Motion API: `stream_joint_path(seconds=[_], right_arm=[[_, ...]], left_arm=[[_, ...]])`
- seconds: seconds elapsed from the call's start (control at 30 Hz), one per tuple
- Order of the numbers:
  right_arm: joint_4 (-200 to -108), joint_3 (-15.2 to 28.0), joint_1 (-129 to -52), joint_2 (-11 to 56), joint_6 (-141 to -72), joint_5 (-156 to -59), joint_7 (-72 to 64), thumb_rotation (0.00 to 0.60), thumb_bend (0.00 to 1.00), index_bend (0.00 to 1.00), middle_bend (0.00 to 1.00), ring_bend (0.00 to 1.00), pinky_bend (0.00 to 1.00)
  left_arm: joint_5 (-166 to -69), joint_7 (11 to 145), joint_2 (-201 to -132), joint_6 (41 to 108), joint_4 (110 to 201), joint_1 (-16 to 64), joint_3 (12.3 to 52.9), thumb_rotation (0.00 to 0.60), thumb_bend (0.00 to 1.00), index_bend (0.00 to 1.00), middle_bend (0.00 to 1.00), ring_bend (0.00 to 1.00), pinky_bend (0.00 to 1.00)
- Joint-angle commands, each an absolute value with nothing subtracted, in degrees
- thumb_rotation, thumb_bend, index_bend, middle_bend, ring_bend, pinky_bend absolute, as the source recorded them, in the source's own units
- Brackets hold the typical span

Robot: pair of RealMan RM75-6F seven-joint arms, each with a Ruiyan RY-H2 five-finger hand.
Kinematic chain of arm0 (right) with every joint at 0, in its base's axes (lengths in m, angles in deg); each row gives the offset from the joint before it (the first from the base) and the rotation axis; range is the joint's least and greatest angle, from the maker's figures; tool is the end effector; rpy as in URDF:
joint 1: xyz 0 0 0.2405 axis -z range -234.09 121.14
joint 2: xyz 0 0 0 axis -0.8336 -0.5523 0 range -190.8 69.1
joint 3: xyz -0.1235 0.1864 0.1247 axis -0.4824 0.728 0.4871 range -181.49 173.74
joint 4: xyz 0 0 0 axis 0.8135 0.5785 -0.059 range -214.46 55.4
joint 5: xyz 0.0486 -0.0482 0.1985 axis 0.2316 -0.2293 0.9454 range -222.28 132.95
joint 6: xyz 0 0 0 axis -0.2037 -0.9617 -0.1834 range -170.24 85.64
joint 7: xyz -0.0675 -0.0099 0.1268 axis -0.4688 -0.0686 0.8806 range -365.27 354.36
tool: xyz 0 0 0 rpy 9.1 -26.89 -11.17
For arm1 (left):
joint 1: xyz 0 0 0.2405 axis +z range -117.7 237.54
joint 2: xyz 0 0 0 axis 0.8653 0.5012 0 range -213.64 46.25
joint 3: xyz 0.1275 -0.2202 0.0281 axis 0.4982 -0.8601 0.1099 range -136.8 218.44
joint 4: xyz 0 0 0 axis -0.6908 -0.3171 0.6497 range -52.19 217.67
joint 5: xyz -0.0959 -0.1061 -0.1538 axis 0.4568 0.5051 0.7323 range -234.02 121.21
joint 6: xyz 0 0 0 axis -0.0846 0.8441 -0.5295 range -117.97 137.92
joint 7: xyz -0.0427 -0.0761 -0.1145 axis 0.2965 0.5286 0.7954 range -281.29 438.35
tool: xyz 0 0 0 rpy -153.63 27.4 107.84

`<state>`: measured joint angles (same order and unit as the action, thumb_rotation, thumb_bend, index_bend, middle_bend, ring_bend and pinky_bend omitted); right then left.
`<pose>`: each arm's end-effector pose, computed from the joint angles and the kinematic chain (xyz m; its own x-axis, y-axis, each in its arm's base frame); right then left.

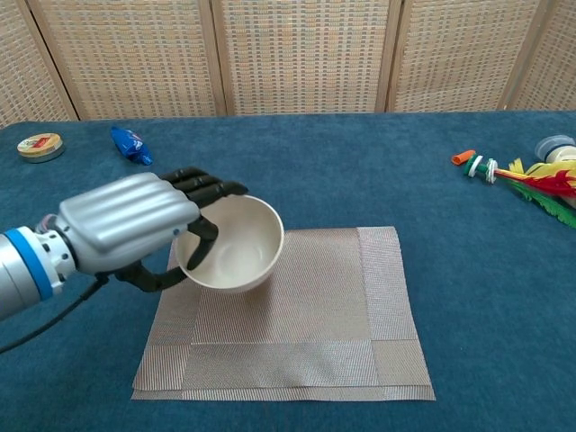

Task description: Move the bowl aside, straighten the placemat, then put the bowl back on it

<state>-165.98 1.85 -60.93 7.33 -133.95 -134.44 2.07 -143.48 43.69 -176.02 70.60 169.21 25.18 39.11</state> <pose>-0.3069 -0.1882 0.1642 0.2924 0.1517 0.9442 -0.9484 -0.0808 0.3067 -0.1443 0.2626 -0.0464 0.6978 0.0158 0.7161 0.5506 -0.6514 -0.5221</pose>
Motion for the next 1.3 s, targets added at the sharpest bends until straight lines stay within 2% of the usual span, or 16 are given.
stream_joint_path(seconds=[0.03,0.17,0.27,0.4,0.83,0.97,1.1,1.3], right_arm=[[-166.01,1.75,-60.95,7.34,-133.91,-134.60,1.93,0.600,0.16,0.17,0.00,0.00,0.11],[-166.23,1.32,-61.09,7.60,-133.60,-135.14,0.98,0.600,0.16,0.17,0.00,0.00,0.11],[-166.31,1.18,-61.14,7.74,-133.44,-135.25,0.48,0.600,0.16,0.17,0.00,0.00,0.11],[-166.54,0.75,-61.31,7.92,-132.76,-135.45,-0.51,0.600,0.16,0.17,0.00,0.00,0.11],[-166.99,0.18,-61.57,8.33,-131.95,-135.81,-2.15,0.600,0.16,0.17,0.00,0.00,0.11],[-167.06,0.11,-61.58,8.32,-131.91,-135.85,-2.28,0.600,0.16,0.17,0.00,0.00,0.11],[-167.15,0.18,-61.56,8.22,-131.87,-135.63,-2.16,0.600,0.16,0.17,0.00,0.00,0.11],[-167.18,0.23,-61.54,8.10,-131.90,-135.52,-1.89,0.600,0.16,0.17,0.00,0.00,0.11]], left_arm=[[-144.55,47.15,-171.92,73.13,168.33,26.44,39.43,0.600,0.64,0.73,0.00,0.00,0.00],[-143.06,54.71,-166.80,75.97,162.38,29.38,39.82,0.600,0.64,0.73,0.00,0.00,0.00],[-143.81,59.20,-166.01,76.49,158.44,30.29,40.94,0.600,0.64,0.72,0.00,0.00,0.00],[-143.78,64.77,-166.06,77.23,151.71,32.32,42.46,0.600,0.64,0.72,0.00,0.00,0.00],[-143.88,75.52,-167.58,78.27,139.91,35.88,44.33,0.600,0.63,0.70,0.00,0.00,0.00],[-143.72,77.46,-167.92,77.83,137.53,36.49,44.56,0.600,0.61,0.61,0.00,0.00,0.00],[-143.83,79.21,-167.73,76.98,136.37,36.66,44.82,0.600,0.51,0.48,0.00,0.00,0.00],[-143.88,80.80,-166.82,76.66,136.55,36.89,44.70,0.600,0.41,0.36,0.00,0.00,0.00]])
